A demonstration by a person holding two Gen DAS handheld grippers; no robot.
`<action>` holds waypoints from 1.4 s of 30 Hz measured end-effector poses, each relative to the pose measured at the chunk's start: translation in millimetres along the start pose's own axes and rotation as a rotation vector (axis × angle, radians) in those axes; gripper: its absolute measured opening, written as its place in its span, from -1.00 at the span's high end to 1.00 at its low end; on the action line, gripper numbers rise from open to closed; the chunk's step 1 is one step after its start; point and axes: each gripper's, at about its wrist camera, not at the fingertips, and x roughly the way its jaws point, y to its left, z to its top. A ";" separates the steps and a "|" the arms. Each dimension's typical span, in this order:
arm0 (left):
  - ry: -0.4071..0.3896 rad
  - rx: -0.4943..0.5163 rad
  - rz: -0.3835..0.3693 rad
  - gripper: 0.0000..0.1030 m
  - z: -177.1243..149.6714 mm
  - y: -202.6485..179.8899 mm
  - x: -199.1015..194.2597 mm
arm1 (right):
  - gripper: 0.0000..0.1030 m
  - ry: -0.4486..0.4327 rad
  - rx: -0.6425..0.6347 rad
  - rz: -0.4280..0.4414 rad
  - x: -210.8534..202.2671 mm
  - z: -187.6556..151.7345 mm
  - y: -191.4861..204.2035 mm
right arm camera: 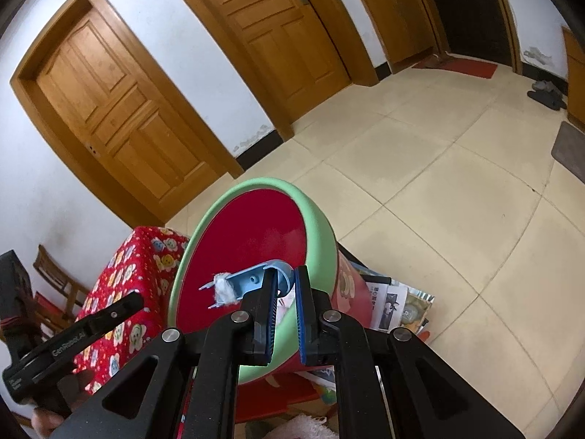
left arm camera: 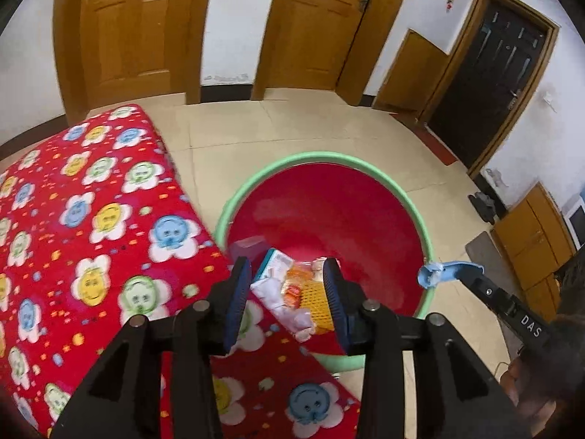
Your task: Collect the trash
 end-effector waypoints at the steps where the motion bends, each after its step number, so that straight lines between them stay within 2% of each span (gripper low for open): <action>1: -0.005 -0.005 0.009 0.21 -0.5 1.8 -3.2 | 0.79 0.004 -0.013 -0.002 2.7 0.5 2.8; 13: -0.048 -0.119 0.101 0.21 -10.0 45.2 -47.4 | 0.77 0.041 -0.196 -0.020 48.9 17.6 55.4; 18: -0.059 -0.162 0.133 0.21 -18.5 59.8 -64.6 | 0.50 0.049 -0.223 -0.038 54.8 23.0 70.1; 22: -0.075 -0.183 0.168 0.21 -25.3 69.8 -81.4 | 0.34 0.041 -0.243 -0.015 43.1 22.5 79.9; 24: -0.086 -0.192 0.180 0.20 -28.6 73.4 -90.6 | 0.16 0.032 -0.250 0.003 32.6 19.4 85.1; 27: -0.107 -0.204 0.216 0.14 -35.4 79.4 -107.9 | -0.05 0.035 -0.266 0.015 20.3 13.6 94.3; 33: -0.148 -0.224 0.249 0.13 -51.1 88.1 -142.6 | -0.43 0.050 -0.322 0.031 -10.6 -6.0 116.6; 42: -0.233 -0.253 0.319 0.08 -80.6 96.7 -206.5 | -0.56 -0.005 -0.390 0.088 -66.7 -34.6 151.8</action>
